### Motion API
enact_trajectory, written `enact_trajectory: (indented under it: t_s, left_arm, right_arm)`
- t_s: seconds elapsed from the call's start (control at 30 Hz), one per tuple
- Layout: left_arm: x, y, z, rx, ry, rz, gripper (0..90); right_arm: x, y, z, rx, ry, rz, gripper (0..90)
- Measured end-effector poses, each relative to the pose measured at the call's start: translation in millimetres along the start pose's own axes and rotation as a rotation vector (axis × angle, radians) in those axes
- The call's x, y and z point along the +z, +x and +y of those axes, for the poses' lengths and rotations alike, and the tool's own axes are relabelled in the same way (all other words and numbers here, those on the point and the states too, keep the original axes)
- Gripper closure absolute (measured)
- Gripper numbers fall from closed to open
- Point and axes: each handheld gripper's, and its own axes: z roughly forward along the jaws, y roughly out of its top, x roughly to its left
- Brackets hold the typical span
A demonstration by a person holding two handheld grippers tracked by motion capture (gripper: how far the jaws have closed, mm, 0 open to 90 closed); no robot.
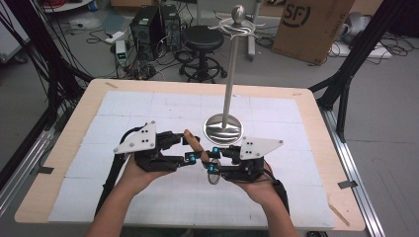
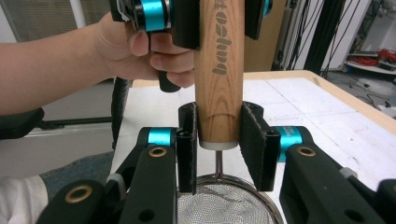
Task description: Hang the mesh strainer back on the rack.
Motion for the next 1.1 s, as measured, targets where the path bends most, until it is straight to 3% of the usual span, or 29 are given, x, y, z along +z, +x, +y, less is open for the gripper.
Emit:
enact_trajectory:
  t_s: [0.1,0.63,0.83,0.97,1.1]
  left_arm:
    - [1.6,-0.2,-0.7,0.003,0.001,-0.013,64.7]
    - [6.6,-1.0,-0.5,-0.004,-0.008,-0.032,68.2]
    - [6.0,-0.9,0.1,0.010,0.014,-0.020,68.5]
    - [3.8,0.3,0.8,0.009,0.020,0.001,68.5]
    - [-2.0,6.2,1.0,0.002,0.034,0.025,68.5]
  right_arm:
    - [1.2,-0.1,-0.1,-0.001,-0.010,0.000,68.6]
    - [10.0,0.8,-3.8,0.011,-0.038,0.006,68.5]
    - [11.5,2.4,-3.7,-0.011,-0.024,-0.029,67.7]
    - [8.3,4.8,-4.3,-0.019,-0.009,-0.065,54.1]
    - [-9.3,4.3,-12.5,-0.005,0.011,-0.098,51.2]
